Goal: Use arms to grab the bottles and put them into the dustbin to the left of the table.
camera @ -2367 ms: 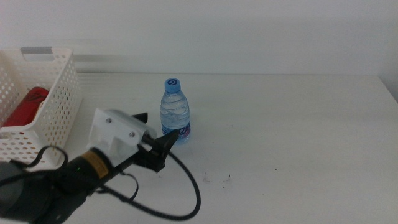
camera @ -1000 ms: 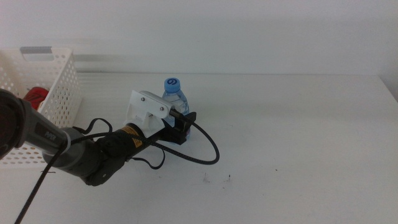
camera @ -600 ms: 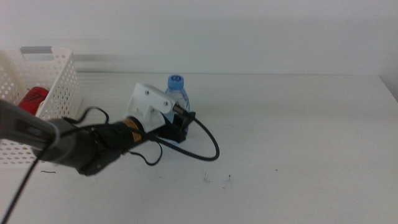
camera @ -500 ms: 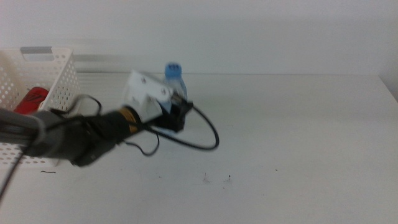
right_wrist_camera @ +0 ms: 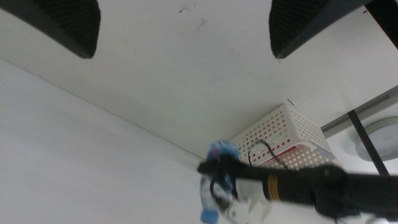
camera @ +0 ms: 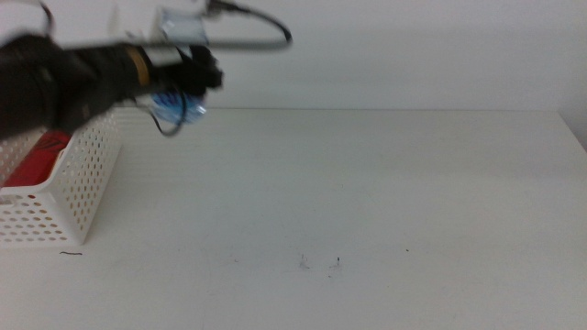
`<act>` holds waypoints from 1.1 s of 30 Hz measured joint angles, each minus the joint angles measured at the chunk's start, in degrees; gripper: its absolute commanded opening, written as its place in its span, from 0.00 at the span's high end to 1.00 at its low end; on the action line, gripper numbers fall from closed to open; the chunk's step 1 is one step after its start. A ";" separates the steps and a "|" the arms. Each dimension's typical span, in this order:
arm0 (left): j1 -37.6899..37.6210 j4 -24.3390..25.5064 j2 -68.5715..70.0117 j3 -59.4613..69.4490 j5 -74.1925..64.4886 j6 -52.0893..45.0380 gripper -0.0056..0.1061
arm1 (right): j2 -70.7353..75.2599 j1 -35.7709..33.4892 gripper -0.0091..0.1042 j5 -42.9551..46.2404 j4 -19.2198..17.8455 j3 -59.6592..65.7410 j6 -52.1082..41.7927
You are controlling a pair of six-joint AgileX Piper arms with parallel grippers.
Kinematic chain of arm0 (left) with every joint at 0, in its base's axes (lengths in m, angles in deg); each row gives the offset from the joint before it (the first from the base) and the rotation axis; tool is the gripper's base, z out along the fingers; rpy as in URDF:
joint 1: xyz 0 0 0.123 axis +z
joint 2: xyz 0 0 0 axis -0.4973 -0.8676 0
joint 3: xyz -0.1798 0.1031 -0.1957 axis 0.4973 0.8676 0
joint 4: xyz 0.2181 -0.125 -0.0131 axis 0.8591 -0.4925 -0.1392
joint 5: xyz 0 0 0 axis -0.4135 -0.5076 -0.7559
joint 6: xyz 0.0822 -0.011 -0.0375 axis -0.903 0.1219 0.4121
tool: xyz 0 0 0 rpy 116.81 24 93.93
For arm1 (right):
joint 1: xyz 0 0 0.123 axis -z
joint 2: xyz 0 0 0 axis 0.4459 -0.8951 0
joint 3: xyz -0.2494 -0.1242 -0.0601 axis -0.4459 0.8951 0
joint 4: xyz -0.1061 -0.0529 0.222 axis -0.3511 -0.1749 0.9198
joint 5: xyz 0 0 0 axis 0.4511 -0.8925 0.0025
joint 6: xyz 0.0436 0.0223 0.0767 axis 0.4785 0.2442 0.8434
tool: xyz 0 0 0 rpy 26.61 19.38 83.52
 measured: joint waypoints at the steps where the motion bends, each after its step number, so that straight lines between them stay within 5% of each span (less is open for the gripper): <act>1: 0.14 -2.75 0.22 -2.24 -3.76 -2.85 0.62 | 0.00 0.00 0.11 0.00 0.00 0.00 0.00; 7: 5.61 -30.68 0.47 -15.14 -24.54 -34.92 0.62 | -0.10 0.00 0.11 0.00 0.00 0.00 0.00; 10: 9.41 -38.11 0.47 -20.05 -31.97 -42.82 0.62 | -0.10 0.00 0.11 0.00 0.00 0.00 0.00; 33: 34.38 -37.71 -12.67 -34.18 -52.93 -50.15 0.62 | -0.10 0.00 0.11 0.00 0.00 0.00 0.00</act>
